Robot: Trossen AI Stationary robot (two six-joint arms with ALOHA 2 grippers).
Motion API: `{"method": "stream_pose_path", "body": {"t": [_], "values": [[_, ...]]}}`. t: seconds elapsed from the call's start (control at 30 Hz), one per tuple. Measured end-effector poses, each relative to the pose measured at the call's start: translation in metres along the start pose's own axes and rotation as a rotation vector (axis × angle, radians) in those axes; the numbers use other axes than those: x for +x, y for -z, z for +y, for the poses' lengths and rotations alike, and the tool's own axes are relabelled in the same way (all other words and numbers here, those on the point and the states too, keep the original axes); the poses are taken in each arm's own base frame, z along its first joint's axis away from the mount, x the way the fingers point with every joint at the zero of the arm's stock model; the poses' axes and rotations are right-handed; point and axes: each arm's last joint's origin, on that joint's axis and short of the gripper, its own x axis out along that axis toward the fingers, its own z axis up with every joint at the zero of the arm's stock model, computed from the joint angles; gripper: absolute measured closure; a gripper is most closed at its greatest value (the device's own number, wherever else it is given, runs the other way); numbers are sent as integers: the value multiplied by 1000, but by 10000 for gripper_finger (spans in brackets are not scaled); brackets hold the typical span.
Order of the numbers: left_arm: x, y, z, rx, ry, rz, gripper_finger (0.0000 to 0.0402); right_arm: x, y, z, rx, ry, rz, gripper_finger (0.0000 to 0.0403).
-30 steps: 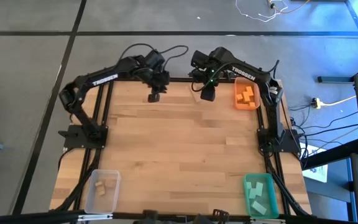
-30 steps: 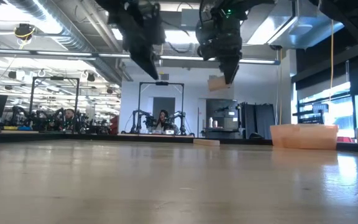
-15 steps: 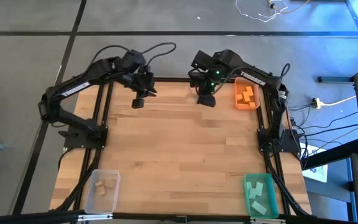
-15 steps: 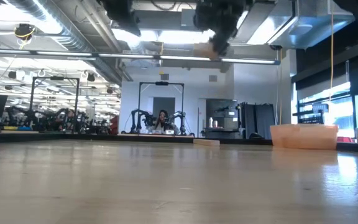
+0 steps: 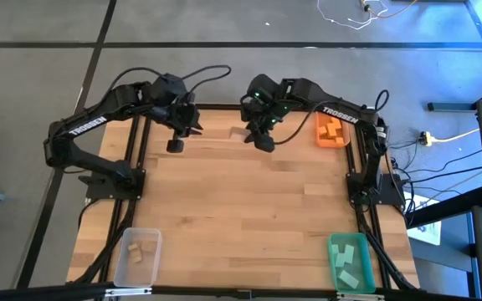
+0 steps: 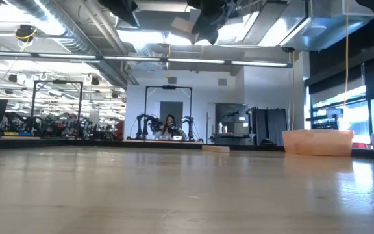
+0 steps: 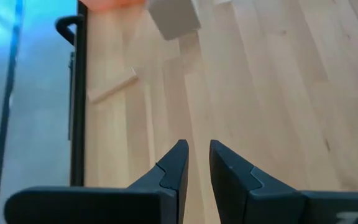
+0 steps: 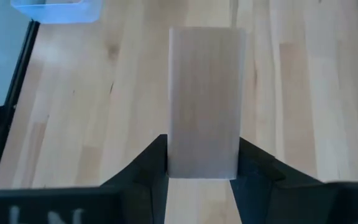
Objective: Sort & place blocks by color
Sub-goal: Put the brown block into the transparent bin
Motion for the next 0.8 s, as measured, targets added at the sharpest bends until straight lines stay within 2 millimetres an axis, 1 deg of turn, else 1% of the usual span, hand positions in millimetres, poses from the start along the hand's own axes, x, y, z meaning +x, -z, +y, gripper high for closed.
{"method": "stream_pose_path", "body": {"t": [0.3, 0.7, 0.8], "values": [[1, 0, -3, 3, 4, 23, 346, 2, -2, 2, -30, 78, 11, 275], [1, 0, -3, 6, 2, 15, 346, 2, -2, 4, -52, 77, 9, 275], [1, -1, -3, 6, 0, 13, 346, 2, -1, 5, -47, 53, 15, 275]]}}
